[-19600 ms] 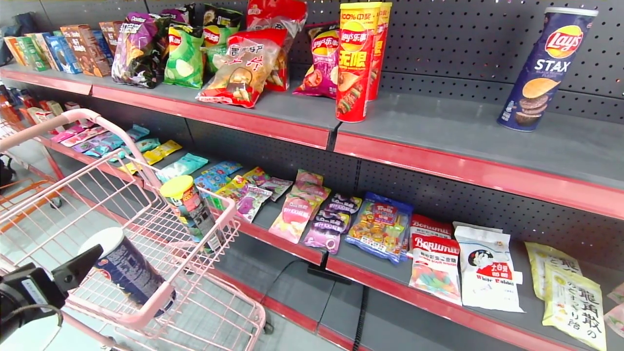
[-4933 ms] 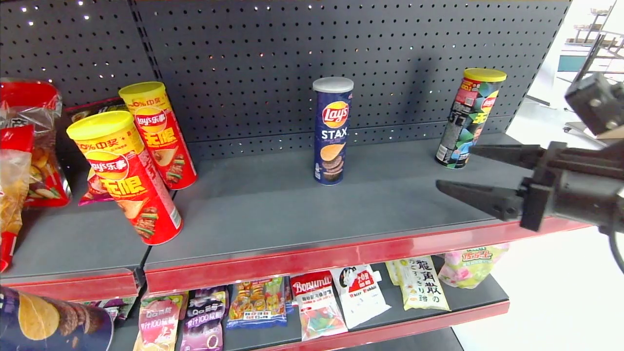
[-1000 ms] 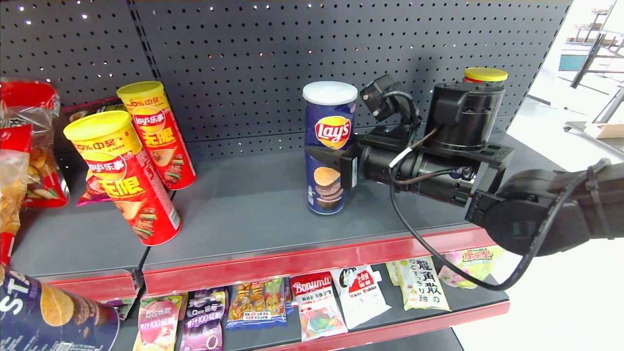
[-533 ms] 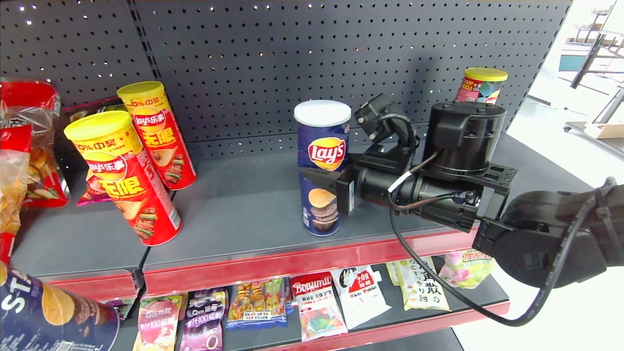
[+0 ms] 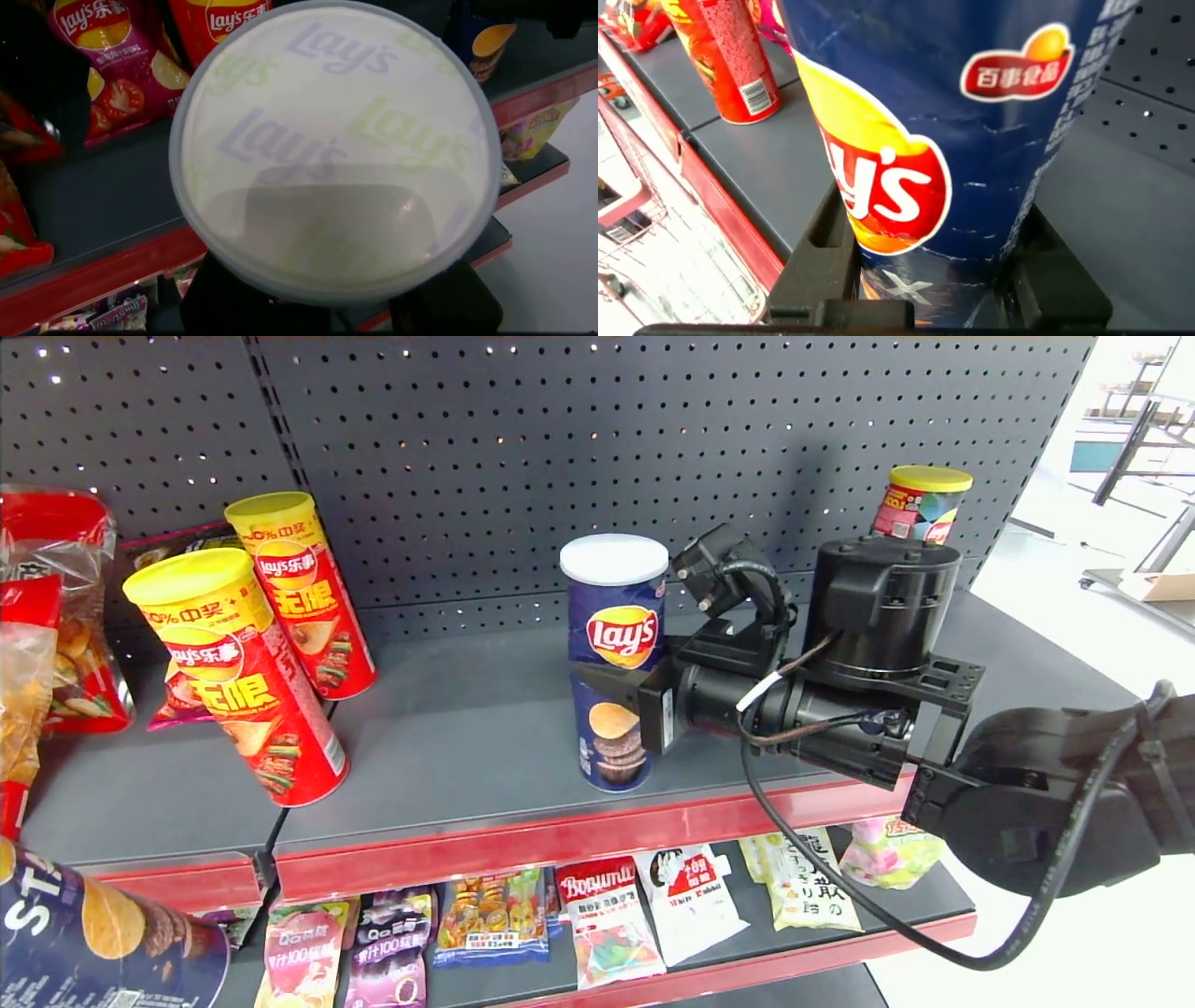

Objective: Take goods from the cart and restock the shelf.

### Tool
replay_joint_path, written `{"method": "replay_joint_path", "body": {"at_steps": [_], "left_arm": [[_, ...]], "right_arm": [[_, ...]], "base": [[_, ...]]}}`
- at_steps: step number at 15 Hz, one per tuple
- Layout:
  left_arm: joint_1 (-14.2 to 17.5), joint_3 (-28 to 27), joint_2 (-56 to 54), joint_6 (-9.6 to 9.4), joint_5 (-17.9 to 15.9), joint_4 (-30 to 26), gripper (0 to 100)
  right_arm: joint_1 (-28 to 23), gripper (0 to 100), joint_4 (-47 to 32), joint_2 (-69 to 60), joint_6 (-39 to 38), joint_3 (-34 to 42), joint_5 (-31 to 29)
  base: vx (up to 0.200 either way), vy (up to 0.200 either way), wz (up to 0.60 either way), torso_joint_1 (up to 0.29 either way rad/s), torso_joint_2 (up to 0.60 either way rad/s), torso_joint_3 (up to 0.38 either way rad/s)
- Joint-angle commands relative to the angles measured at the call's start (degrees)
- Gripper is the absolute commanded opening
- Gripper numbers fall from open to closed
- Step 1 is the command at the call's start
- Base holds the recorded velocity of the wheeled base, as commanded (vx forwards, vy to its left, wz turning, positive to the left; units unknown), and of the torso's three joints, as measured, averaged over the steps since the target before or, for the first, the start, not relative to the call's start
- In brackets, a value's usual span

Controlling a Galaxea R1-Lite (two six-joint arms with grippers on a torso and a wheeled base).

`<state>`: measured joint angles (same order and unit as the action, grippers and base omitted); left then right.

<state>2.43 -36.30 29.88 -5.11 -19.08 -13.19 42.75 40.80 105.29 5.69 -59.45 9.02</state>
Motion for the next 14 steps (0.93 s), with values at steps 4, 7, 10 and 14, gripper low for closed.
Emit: {"method": "replay_joint_path", "body": {"at_steps": [4,7,10,14], "left_arm": [[0.0,-0.1,0.1,0.01,0.0,0.0,0],[0.0,-0.1,0.0,0.01,0.0,0.0,0],[0.0,-0.2,0.1,-0.25,0.0,0.0,0],[0.0,-0.1,0.0,-0.87,-0.1,0.0,0]], "right_arm": [[0.8,0,0.0,0.4,-0.9,0.0,-0.3],[0.8,0,0.0,0.4,-0.9,0.0,-1.1],[1.0,100,0.0,0.4,-0.8,1.1,-1.3],[1.5,100,0.0,0.0,-1.0,0.8,-1.3]], "base": [[0.000,0.000,0.00,0.000,0.00,0.000],[0.000,0.000,0.00,0.000,0.00,0.000],[0.000,0.000,0.00,0.000,0.00,0.000],[0.000,0.000,0.00,0.000,0.00,0.000]]}}
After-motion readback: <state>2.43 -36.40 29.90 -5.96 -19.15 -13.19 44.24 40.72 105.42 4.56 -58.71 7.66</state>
